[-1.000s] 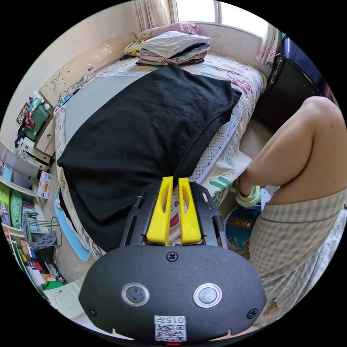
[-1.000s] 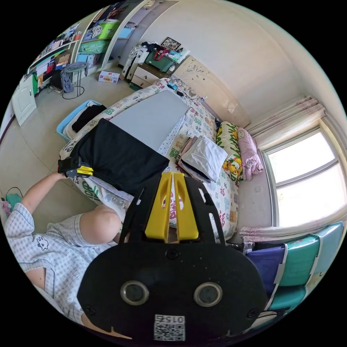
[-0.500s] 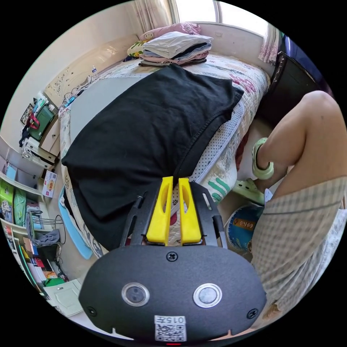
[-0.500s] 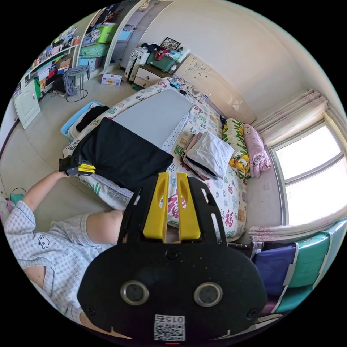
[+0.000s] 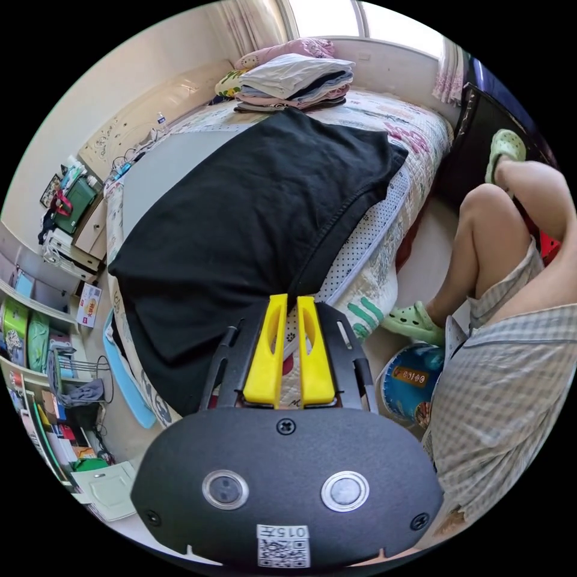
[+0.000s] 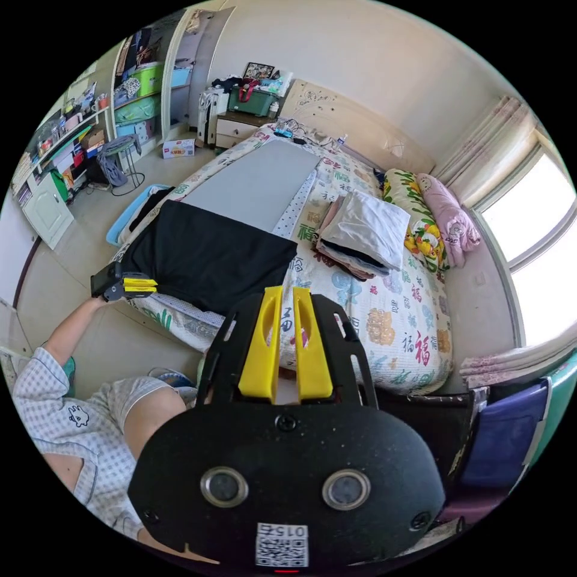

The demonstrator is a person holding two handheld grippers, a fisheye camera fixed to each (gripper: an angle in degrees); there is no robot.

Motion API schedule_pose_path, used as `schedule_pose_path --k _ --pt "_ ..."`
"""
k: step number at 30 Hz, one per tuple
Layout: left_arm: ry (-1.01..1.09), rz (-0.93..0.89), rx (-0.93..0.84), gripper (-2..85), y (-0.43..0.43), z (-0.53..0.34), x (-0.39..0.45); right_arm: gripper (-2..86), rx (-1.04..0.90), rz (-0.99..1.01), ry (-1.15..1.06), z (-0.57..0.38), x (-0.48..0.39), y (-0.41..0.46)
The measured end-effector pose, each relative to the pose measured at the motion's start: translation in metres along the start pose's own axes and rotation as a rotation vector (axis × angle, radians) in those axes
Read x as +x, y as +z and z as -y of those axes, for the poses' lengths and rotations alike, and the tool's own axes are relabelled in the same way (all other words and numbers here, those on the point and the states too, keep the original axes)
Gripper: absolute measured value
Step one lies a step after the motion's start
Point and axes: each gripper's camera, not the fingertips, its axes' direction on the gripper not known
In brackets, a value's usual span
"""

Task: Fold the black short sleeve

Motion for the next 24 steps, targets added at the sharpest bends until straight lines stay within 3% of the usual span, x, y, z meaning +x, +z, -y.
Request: schedule_pose_path --k 7,12,14,19,24 --pt "0.045 0.035 0.036 4.9 -0.016 -0.024 -0.003 4.3 -0.014 0.19 -0.015 -0.004 -0.01 0.112" --pt "-0.057 -0.026 0.265 5.8 -0.067 -0.034 -0.019 4.5 0.063 0.339 0.115 0.013 0.015 0.218" --pt "-0.048 -0.109 0.372 6.6 -0.08 -0.018 -0.022 5.3 0.04 0.42 0.216 0.013 0.032 0.292" --pt "0.154 -0.207 0.386 7.8 -0.051 0.057 0.003 6.9 0.111 0.544 0.469 -0.013 0.053 0.399" --pt "0.26 -0.287 0.38 7.9 0.001 0.127 0.015 7.3 0.131 0.461 0.41 -0.008 0.038 0.442"
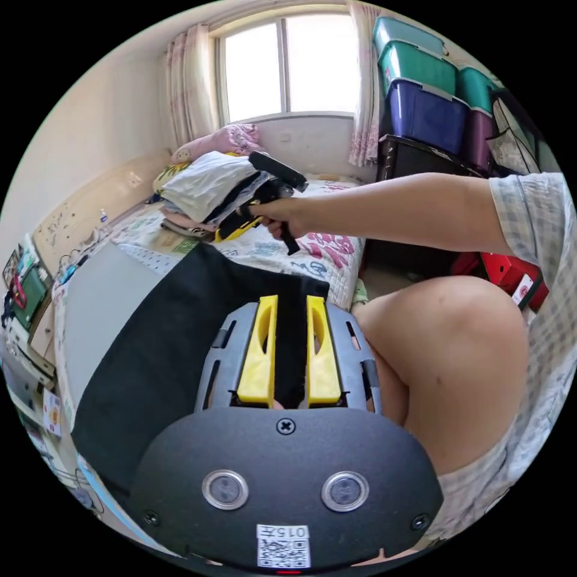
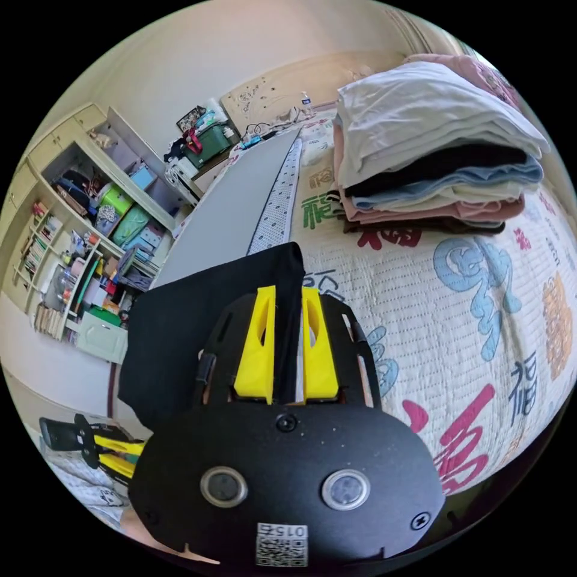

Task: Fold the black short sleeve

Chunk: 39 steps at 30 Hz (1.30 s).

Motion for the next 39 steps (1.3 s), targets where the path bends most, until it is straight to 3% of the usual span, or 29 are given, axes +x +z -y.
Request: schedule_pose_path --k 7,10,12,18,20,22,25,29,34,39 --pt "-0.032 -0.092 -0.077 3.6 0.043 0.006 -0.028 4.0 -0.125 0.115 -0.132 0.033 -0.021 0.062" --pt "-0.015 -0.118 -0.148 0.9 0.048 0.01 -0.032 1.0 -0.18 -0.114 -0.235 0.035 -0.051 0.084" --pt "-0.013 -0.133 -0.169 0.4 0.049 0.013 -0.036 0.6 -0.178 -0.151 -0.235 0.033 -0.064 0.089" --pt "-0.077 -0.229 -0.126 1.5 0.023 0.007 -0.053 3.4 -0.043 -0.206 -0.122 0.01 -0.092 0.047" --pt "-0.106 -0.264 0.063 2.7 -0.035 -0.014 -0.056 3.8 0.141 -0.037 -0.13 -0.023 -0.102 -0.016" --pt "-0.138 -0.224 0.141 2.8 -0.074 -0.035 -0.058 3.0 0.18 0.125 -0.205 -0.054 -0.114 -0.056" --pt "-0.215 -0.109 0.094 5.0 -0.102 -0.061 -0.06 3.0 0.04 0.224 -0.39 -0.11 -0.15 -0.094" --pt "-0.225 -0.095 -0.014 7.8 -0.093 -0.063 -0.043 5.6 -0.026 -0.009 -0.528 -0.176 -0.199 -0.106" --pt "-0.187 0.016 -0.085 8.7 -0.076 -0.044 -0.01 7.1 -0.141 0.049 -0.463 -0.183 -0.215 -0.096" --pt "-0.219 0.075 -0.117 5.8 -0.069 -0.035 0.001 5.6 -0.136 -0.001 -0.437 -0.172 -0.24 -0.102"
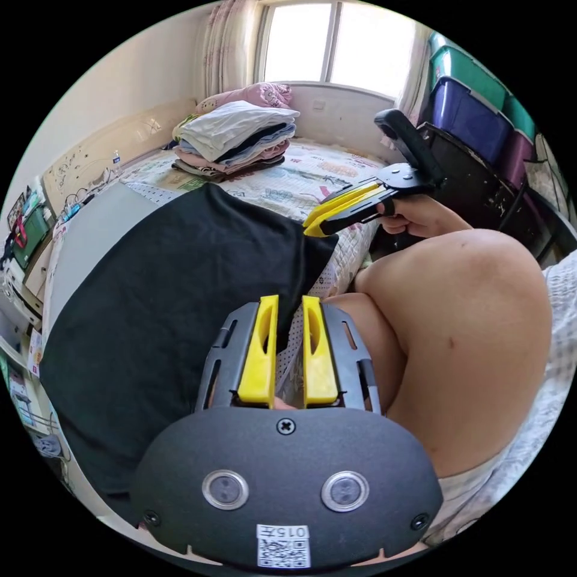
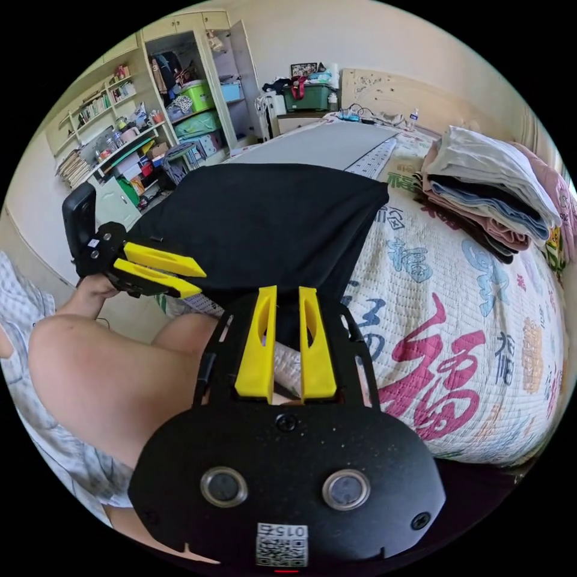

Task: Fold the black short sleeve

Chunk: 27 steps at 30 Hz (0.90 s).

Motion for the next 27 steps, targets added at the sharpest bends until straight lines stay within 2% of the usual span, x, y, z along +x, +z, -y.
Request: schedule_pose_path --k 2,4,12,15,18,20,23,25,27 --pt "-0.023 -0.011 -0.001 3.7 -0.003 0.003 0.001 0.4 -0.069 -0.085 -0.026 0.009 -0.013 0.002" --pt "-0.03 -0.019 -0.003 2.9 -0.006 0.006 0.001 -0.5 -0.055 -0.114 -0.035 0.013 -0.022 -0.005" --pt "-0.004 -0.043 -0.016 1.4 -0.031 0.02 0.004 -1.0 -0.055 -0.052 0.089 0.046 -0.029 -0.048" --pt "-0.069 -0.076 0.05 1.6 -0.068 0.004 -0.017 -0.9 -0.05 -0.089 0.082 0.069 -0.044 -0.081" --pt "-0.286 -0.092 0.216 1.9 -0.131 -0.036 -0.064 -0.7 0.059 -0.111 -0.05 0.111 -0.081 -0.126" --pt "-0.481 -0.026 0.346 2.2 -0.183 -0.076 -0.101 0.2 0.139 -0.077 -0.183 0.166 -0.122 -0.156" --pt "-0.687 0.22 0.34 3.0 -0.231 -0.115 -0.141 2.9 0.19 0.036 -0.398 0.248 -0.197 -0.177" --pt "-0.729 0.283 0.3 4.2 -0.249 -0.122 -0.167 3.8 0.185 0.105 -0.496 0.294 -0.253 -0.175" --pt "-0.753 0.261 0.278 5.9 -0.26 -0.122 -0.195 4.3 0.101 0.13 -0.626 0.332 -0.316 -0.158"
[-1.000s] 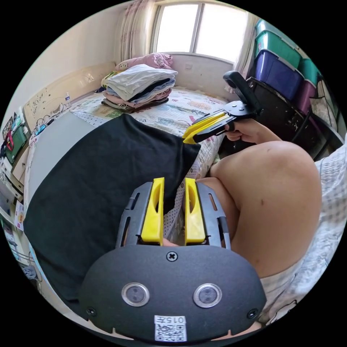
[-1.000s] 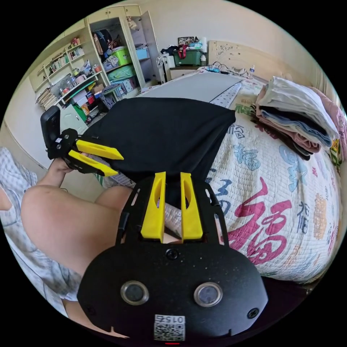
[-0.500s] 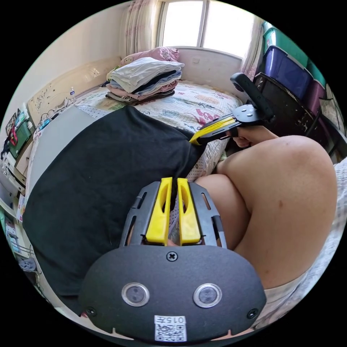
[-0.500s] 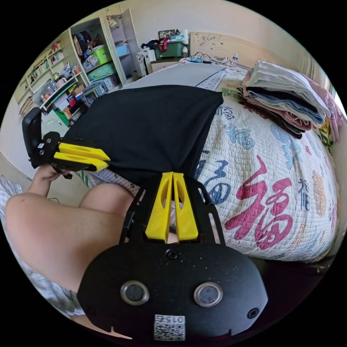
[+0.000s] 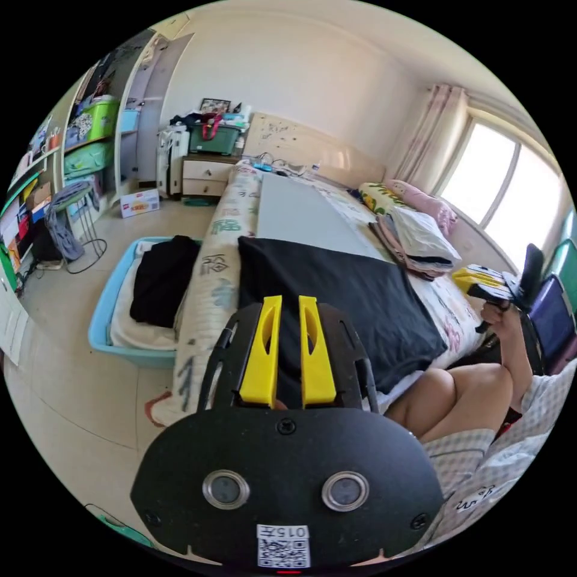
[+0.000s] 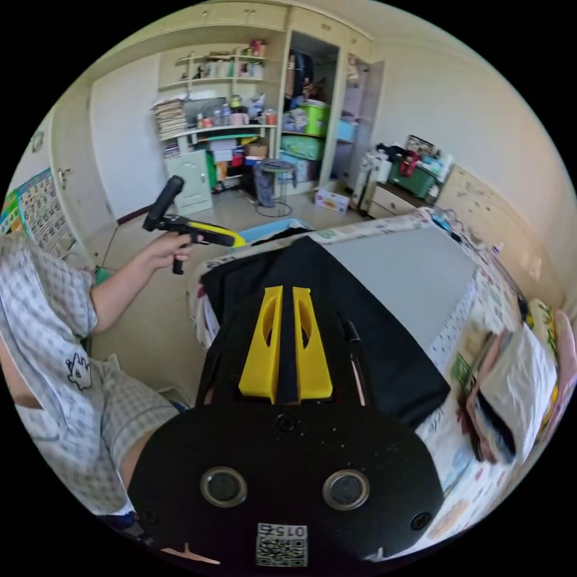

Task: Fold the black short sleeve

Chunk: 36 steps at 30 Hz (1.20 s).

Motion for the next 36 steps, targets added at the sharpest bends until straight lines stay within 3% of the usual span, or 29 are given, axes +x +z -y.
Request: schedule_pose_path --k 4,7,9,11,14,17,26,31,36 --pt "-0.014 -0.005 -0.012 8.0 0.016 0.057 -0.028 6.8 -0.194 0.14 -0.157 0.105 -0.068 0.066" --pt "-0.093 -0.157 -0.034 8.6 0.044 0.093 -0.049 8.5 -0.215 -0.025 -0.137 0.138 -0.092 0.103" --pt "-0.145 -0.189 -0.079 9.0 0.065 0.11 -0.059 10.2 -0.186 -0.147 -0.04 0.142 -0.093 0.114" --pt "-0.214 -0.211 -0.107 9.6 0.085 0.125 -0.07 10.3 -0.142 -0.114 0.078 0.132 -0.083 0.116" --pt "-0.221 -0.204 -0.173 9.6 0.104 0.14 -0.071 8.6 -0.276 -0.074 -0.028 0.135 -0.087 0.132" --pt "-0.136 -0.122 -0.262 8.9 0.118 0.152 -0.062 6.8 -0.24 -0.087 -0.002 0.141 -0.087 0.121" --pt "-0.009 -0.094 -0.219 2.7 0.102 0.165 -0.046 1.3 -0.157 -0.072 0.008 0.163 -0.083 0.076" --pt "0.014 -0.076 -0.247 1.6 0.106 0.159 -0.042 0.3 -0.248 0.059 0.029 0.151 -0.073 0.097" --pt "0.027 -0.048 -0.271 1.4 0.108 0.152 -0.035 0.2 -0.25 0.053 0.02 0.147 -0.073 0.1"
